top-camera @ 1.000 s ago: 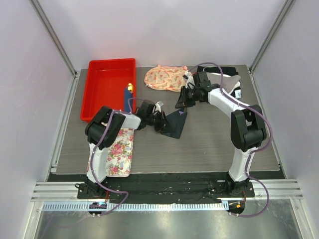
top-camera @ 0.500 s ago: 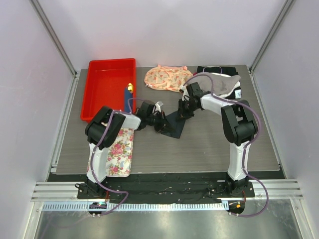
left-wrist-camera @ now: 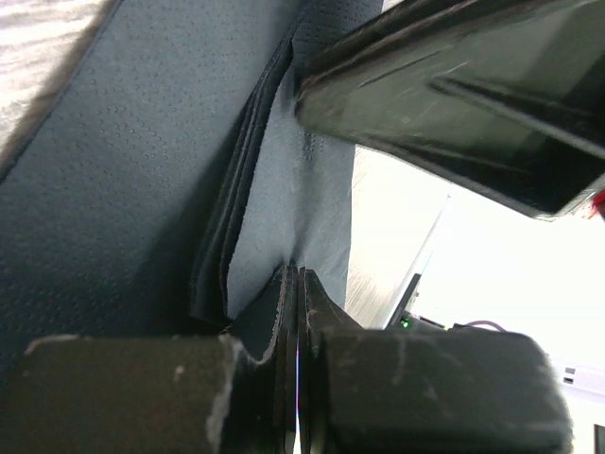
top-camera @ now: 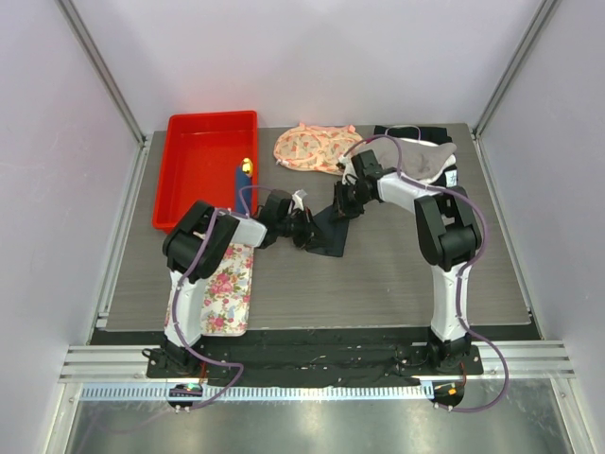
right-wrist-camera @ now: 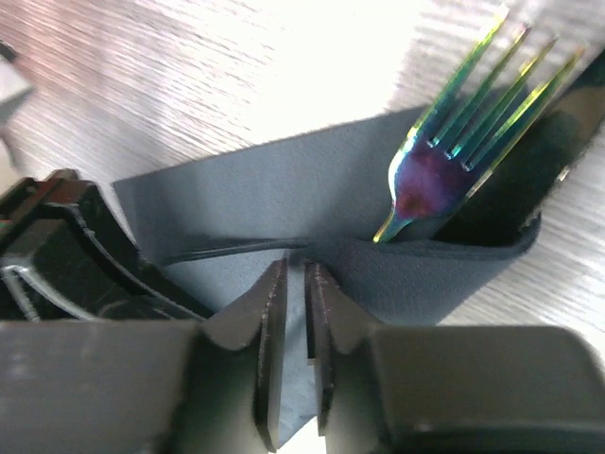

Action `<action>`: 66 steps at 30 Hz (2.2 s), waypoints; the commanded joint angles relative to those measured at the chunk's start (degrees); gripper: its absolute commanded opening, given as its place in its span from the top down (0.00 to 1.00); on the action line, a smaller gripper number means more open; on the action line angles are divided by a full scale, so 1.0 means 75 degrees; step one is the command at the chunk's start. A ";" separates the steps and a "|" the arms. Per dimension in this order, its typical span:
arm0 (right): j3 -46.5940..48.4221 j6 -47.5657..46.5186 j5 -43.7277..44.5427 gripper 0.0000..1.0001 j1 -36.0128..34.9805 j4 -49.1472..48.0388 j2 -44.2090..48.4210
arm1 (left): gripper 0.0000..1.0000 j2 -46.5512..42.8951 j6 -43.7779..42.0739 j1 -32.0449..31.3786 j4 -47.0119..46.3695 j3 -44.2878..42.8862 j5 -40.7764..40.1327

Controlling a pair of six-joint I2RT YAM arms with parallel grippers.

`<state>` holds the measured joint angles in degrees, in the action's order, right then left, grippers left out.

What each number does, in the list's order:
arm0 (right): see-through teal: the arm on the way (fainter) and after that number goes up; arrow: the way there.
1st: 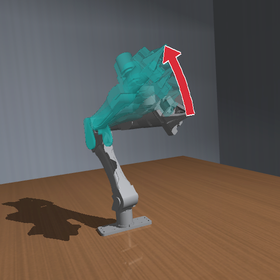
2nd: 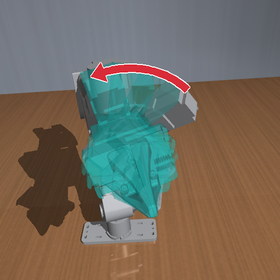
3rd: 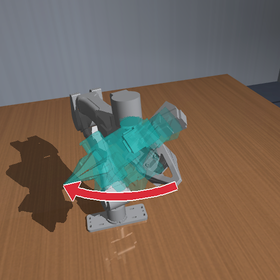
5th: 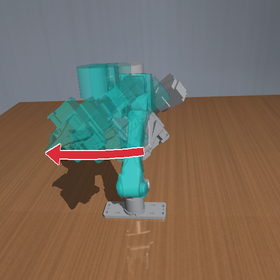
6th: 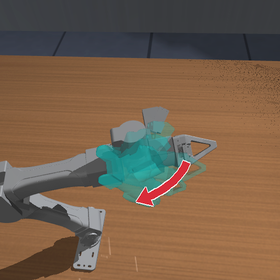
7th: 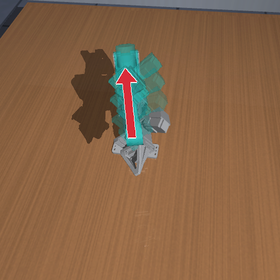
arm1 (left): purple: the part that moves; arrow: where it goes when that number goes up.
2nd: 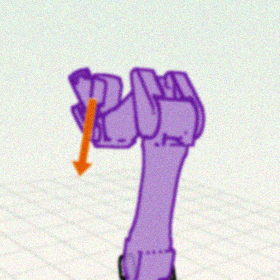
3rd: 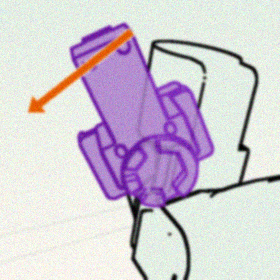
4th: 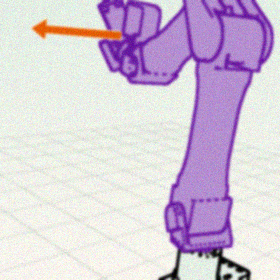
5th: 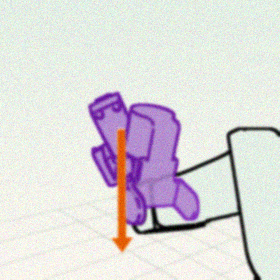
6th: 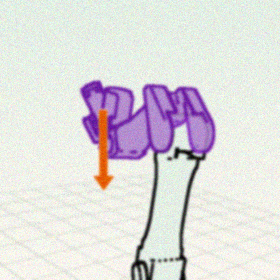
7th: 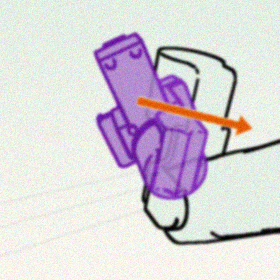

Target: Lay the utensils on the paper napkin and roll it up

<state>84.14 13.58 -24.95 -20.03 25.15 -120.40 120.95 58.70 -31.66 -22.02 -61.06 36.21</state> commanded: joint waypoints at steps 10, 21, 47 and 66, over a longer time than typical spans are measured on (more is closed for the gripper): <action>-0.2168 0.2113 -0.2473 0.75 0.0280 -0.1745 0.2293 | 1.00 0.0456 -0.0268 0.0038 0.0756 0.0184 -0.0867; -0.4444 0.3192 -0.2662 0.88 0.0327 -0.3891 0.1933 | 1.00 0.0362 -0.0373 0.0038 0.0838 0.0242 -0.0925; -0.2442 0.2619 -0.1118 0.84 0.0925 -0.2616 0.2027 | 1.00 0.0292 -0.0607 0.0038 0.1049 0.0254 -0.0925; -0.1457 0.1728 0.0150 0.92 0.0444 -0.2310 0.0316 | 1.00 0.0304 -0.0654 0.0038 0.1131 0.0196 -0.0937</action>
<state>71.50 29.41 -28.18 -15.81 8.58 -115.83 121.01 58.02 -31.64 -22.22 -61.17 36.01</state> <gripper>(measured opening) 0.093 0.020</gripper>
